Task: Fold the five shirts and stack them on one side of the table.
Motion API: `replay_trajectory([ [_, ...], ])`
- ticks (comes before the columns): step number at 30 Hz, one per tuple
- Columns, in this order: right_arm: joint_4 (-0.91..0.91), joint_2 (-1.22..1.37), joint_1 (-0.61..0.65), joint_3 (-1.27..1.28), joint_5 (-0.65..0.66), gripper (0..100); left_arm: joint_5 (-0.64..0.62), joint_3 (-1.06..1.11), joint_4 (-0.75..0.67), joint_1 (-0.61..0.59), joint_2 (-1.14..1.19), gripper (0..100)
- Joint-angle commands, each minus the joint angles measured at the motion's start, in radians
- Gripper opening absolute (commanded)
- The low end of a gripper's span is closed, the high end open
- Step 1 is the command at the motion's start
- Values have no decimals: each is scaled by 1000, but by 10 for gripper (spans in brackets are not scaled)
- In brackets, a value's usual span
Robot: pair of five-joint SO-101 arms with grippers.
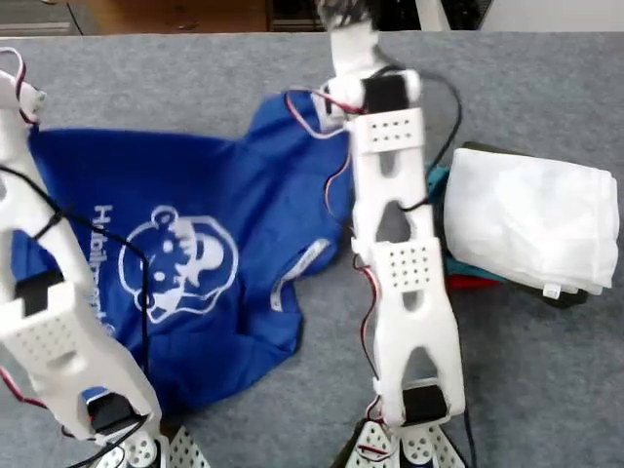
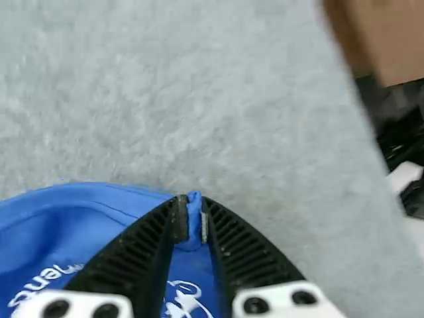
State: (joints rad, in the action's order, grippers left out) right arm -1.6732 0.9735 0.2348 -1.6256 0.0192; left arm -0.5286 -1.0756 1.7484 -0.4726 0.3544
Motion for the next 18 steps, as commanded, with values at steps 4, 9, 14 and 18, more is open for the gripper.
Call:
replay_trajectory([
  [4, 0, -475, 13, -41, 112, 4, 68, -49, 9, 2, -222, 18],
  [9, 63, -707, 13, -39, 219, 4, 124, -49, 9, -2, -357, 19],
  [14, 195, -871, 13, -36, 345, 4, 190, -48, 9, -2, -526, 19],
  [18, 230, -964, 65, -35, 459, 4, 258, -44, 9, -3, -662, 19],
])
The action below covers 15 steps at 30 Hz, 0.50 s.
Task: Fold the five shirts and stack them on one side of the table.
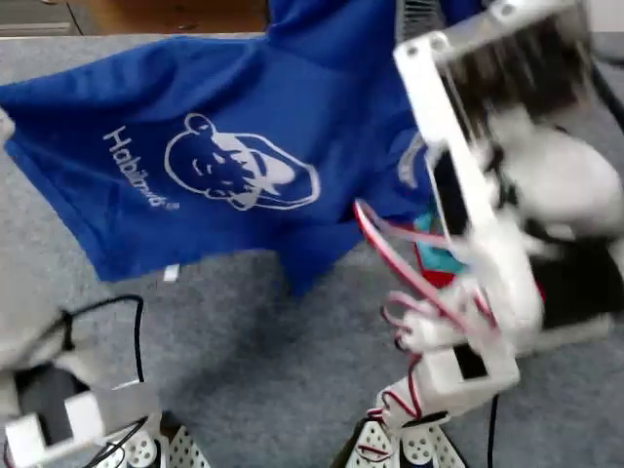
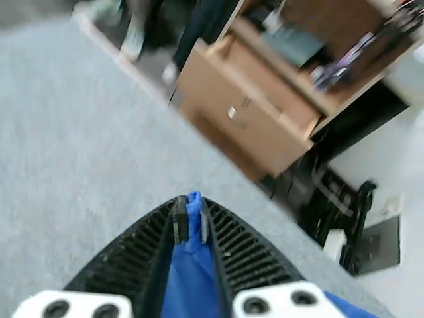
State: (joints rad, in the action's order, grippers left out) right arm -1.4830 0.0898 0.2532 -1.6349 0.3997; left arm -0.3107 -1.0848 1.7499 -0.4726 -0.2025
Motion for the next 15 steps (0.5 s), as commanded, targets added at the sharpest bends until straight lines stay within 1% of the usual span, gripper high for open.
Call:
replay_trajectory([
  [1, 40, -97, 67, -25, 110, 4, 54, -35, 8, -3, -134, 19],
  [7, 51, -159, 189, -25, 282, 4, 106, -29, 8, -3, -268, 19],
  [8, 51, -163, 205, -25, 308, 4, 109, -29, 8, -18, -278, 19],
  [11, 51, -170, 220, -28, 347, 4, 109, -28, 8, -121, -294, 19],
  [15, 81, -200, 222, -24, 342, 4, 110, -14, 8, -226, -294, 19],
])
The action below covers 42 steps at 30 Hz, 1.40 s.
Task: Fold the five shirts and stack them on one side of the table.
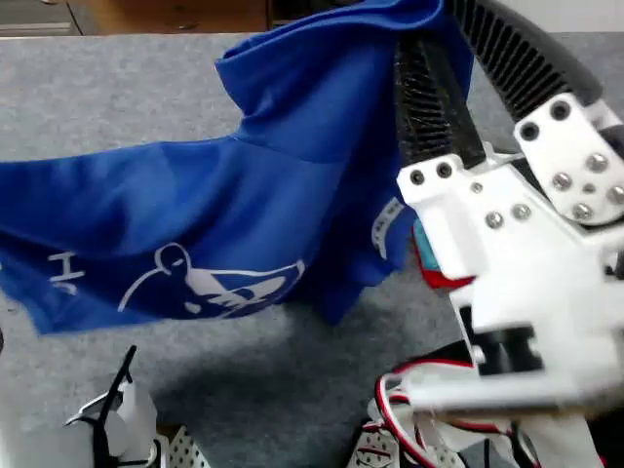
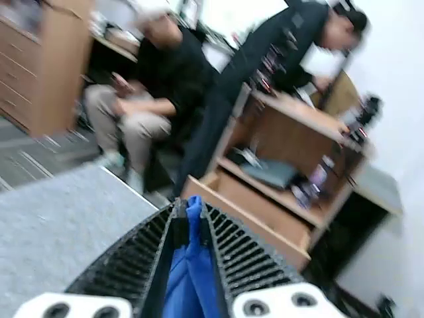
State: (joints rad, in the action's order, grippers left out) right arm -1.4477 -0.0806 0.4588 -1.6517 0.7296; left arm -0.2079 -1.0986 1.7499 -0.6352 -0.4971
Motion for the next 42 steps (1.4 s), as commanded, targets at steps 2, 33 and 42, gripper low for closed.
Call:
replay_trajectory([
  [2, 89, -38, 16, -7, 11, 4, 9, 31, 9, -89, -5, 19],
  [33, 307, -229, 119, 340, 14, 5, 181, 937, 6, -207, -662, 19],
  [42, 238, -302, 116, 341, 14, 5, 173, 792, -40, -207, -667, 19],
])
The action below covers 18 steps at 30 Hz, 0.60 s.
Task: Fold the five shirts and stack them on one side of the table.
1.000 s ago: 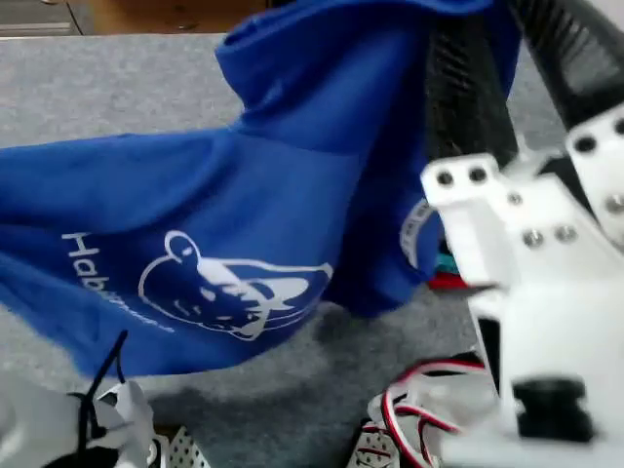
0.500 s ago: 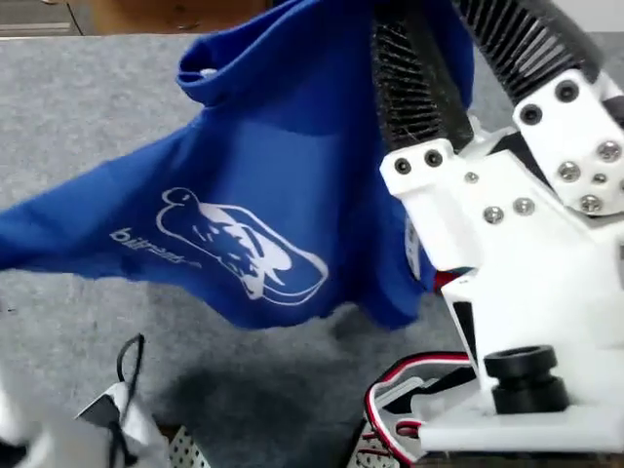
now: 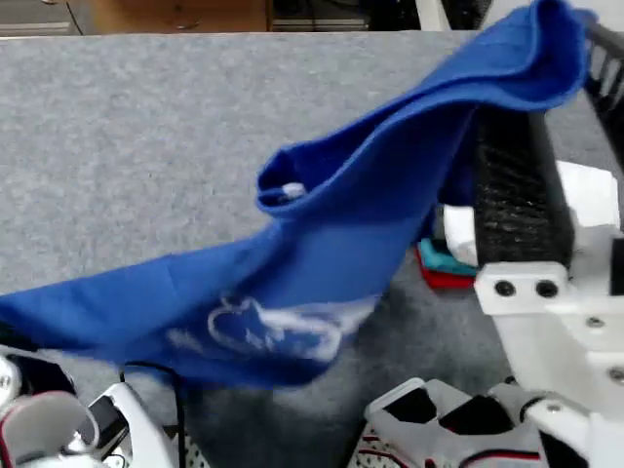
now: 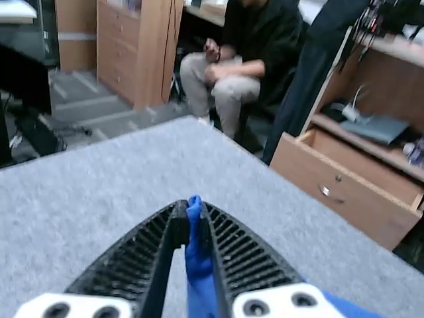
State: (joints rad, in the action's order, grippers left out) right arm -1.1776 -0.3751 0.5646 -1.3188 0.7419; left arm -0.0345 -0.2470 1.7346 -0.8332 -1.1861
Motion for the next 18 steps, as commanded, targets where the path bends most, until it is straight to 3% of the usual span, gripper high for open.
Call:
replay_trajectory([
  [1, -49, -8, 10, 8, 0, 4, -2, -72, -25, -9, 25, 19],
  [8, -117, -2, 10, 16, -2, 4, -2, -77, -17, -9, 21, 19],
  [13, -118, 27, 10, 114, -29, 4, -2, 54, -25, -3, 25, 19],
  [15, -114, 45, 8, 173, -37, 4, -2, 147, -78, -3, 30, 19],
  [18, -86, 82, 8, 266, -49, 4, -3, 347, -265, -8, 30, 19],
])
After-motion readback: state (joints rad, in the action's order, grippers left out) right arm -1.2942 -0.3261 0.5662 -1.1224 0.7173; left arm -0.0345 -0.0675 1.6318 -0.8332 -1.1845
